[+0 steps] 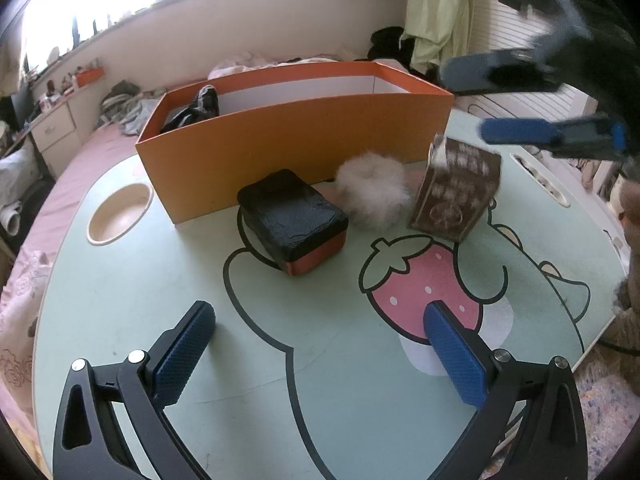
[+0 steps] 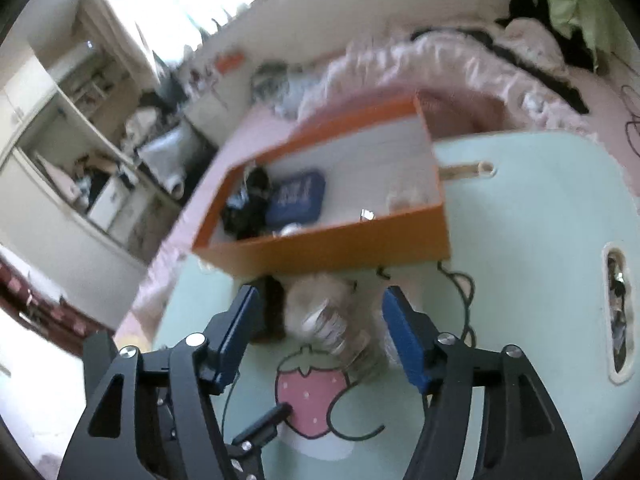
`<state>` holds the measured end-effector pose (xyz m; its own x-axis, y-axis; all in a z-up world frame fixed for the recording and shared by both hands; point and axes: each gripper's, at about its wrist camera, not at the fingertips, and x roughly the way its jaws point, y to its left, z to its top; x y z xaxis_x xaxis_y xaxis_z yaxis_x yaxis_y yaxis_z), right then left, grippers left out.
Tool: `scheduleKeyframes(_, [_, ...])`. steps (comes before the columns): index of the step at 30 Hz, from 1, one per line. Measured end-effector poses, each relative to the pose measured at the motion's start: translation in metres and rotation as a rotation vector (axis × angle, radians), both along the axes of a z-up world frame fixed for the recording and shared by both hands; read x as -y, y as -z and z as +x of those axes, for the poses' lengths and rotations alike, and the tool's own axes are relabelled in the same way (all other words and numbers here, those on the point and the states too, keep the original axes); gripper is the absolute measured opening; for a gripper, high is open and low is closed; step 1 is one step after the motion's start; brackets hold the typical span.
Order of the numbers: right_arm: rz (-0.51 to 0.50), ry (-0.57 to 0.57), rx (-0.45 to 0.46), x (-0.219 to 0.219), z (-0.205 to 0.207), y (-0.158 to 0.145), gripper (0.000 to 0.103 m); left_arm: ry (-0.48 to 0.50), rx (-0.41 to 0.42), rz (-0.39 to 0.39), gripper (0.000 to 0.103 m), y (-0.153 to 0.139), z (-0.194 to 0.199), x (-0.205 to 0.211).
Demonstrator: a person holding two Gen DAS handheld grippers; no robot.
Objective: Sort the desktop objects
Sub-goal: 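Grasp the brown printed carton in the box with the right gripper, place on table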
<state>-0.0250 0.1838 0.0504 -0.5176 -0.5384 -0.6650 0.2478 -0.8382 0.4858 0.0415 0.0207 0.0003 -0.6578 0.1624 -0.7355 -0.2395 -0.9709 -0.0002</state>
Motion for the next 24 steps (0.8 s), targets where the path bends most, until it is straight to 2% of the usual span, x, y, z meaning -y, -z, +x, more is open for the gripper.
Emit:
scheduleKeyframes(3, [0.031,0.01,-0.041,-0.004,0.017,-0.001,0.078,0.0,0.0,0.0,0.103,0.0,0.0,0.001])
scheduleKeyframes(13, [0.333,0.047,-0.058,0.005,0.052,0.036,0.078,0.0,0.0,0.002,0.103,0.0,-0.001,0.001])
scheduleKeyframes(15, [0.359,0.044,-0.024,0.006,0.049,0.045,0.079,-0.001,0.001,0.0,0.103,0.001,-0.001,0.0])
scheduleKeyframes(16, [0.366,0.048,-0.036,0.006,0.049,0.046,0.08,0.002,0.003,-0.001,0.103,0.001,-0.001,0.0])
scheduleKeyframes(19, [0.4,0.046,-0.038,0.01,0.047,0.048,0.084,0.004,0.014,0.015,0.101,-0.004,-0.003,0.002])
scheduleKeyframes(20, [0.42,0.042,-0.044,0.012,0.047,0.05,0.087,0.005,0.008,0.028,0.098,-0.009,-0.006,0.005])
scheduleKeyframes(22, [0.473,0.033,-0.056,0.018,0.049,0.053,0.095,-0.007,-0.039,0.031,0.093,-0.027,-0.008,0.013])
scheduleKeyframes(23, [0.508,0.024,-0.058,0.023,0.049,0.056,0.103,-0.016,-0.066,0.027,0.092,-0.037,-0.009,0.016])
scheduleKeyframes(24, [0.506,0.016,-0.058,0.023,0.051,0.057,0.103,-0.028,-0.095,0.028,0.091,-0.05,-0.015,0.023])
